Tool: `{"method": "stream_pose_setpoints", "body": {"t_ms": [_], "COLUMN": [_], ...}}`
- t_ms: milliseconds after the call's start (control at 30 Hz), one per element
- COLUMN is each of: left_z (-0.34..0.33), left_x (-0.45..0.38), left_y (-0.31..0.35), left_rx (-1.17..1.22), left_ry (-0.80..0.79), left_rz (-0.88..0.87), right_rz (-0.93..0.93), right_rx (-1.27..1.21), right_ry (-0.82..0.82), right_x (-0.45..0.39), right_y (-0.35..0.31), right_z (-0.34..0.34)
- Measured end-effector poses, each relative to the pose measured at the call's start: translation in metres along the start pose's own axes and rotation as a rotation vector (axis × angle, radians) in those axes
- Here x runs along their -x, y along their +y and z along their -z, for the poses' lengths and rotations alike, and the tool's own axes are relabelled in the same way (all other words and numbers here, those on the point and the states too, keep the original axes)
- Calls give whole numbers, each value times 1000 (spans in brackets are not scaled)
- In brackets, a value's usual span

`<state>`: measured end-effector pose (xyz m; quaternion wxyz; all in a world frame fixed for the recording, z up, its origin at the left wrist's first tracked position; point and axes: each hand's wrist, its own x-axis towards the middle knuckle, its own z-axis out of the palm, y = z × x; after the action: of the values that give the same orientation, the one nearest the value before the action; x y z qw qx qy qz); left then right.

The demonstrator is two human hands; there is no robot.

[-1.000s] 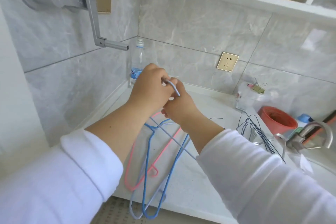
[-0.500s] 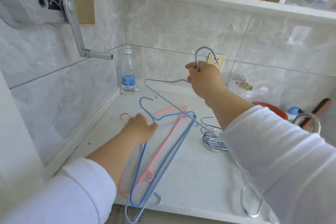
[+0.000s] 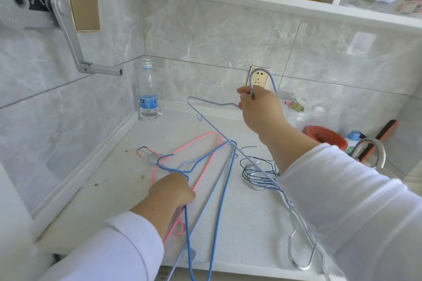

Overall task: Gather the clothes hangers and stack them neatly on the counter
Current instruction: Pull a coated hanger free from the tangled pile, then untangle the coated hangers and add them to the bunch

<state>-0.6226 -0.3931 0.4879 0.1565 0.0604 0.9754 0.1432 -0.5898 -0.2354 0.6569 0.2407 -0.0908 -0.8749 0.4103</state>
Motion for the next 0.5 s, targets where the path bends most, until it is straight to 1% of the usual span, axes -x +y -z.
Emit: {"method": "stream_pose_setpoints", "body": {"t_ms": [100, 200, 267, 300, 367, 400, 433, 500], "left_z": [-2, 7, 20, 29, 46, 51, 56, 65], "left_x": [-5, -13, -16, -15, -11, -11, -10, -1], "left_y": [2, -5, -11, -13, -17, -18, -20, -19], "left_rx": [-7, 17, 64, 126, 297, 431, 605, 954], "left_ry": [27, 98, 159, 195, 265, 291, 286, 206], "left_rz": [1, 0, -8, -15, -22, -30, -37, -30], "right_rz": [15, 21, 19, 14, 2, 1, 4, 20], "right_rx": [-6, -9, -6, -11, -64, -112, -166, -268], "right_ry": [33, 81, 130, 160, 218, 247, 274, 330], "right_x": [-1, -2, -6, -8, -12, -13, -14, -15], "right_y": [3, 4, 4, 3, -1, -3, -7, -14], "right_z": [2, 6, 8, 10, 13, 16, 19, 28]}}
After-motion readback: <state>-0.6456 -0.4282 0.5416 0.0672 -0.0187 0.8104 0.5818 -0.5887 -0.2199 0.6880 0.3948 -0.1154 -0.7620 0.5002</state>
